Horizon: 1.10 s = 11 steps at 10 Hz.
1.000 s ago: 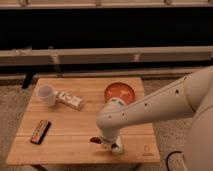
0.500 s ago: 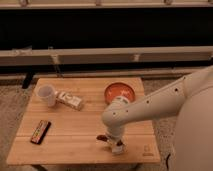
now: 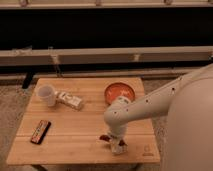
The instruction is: Place the pepper on the white sponge
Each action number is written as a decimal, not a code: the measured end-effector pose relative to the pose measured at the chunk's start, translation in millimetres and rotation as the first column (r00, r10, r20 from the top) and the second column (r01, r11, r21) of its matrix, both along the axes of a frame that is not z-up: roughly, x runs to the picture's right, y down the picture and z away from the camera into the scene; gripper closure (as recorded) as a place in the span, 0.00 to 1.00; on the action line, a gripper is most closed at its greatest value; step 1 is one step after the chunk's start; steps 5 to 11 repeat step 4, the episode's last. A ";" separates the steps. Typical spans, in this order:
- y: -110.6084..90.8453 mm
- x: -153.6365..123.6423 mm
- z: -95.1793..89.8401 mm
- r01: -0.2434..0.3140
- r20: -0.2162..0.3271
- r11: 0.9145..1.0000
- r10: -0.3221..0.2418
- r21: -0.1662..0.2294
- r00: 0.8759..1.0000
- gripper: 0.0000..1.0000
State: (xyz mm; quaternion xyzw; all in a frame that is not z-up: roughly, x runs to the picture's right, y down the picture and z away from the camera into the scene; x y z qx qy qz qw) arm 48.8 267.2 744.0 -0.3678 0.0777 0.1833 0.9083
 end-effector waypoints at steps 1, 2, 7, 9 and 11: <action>-1.3 -0.7 -1.9 -0.001 0.004 1.000 0.001 0.005 1.000 0.64; -6.7 -1.3 -7.3 -0.001 0.006 1.000 0.001 0.008 1.000 0.67; -9.3 -0.8 -10.0 0.002 0.005 1.000 -0.002 0.009 1.000 0.59; -9.3 -0.8 -10.0 0.002 0.005 1.000 -0.002 0.009 1.000 0.59; -9.3 -0.8 -10.0 0.002 0.005 1.000 -0.002 0.009 1.000 0.59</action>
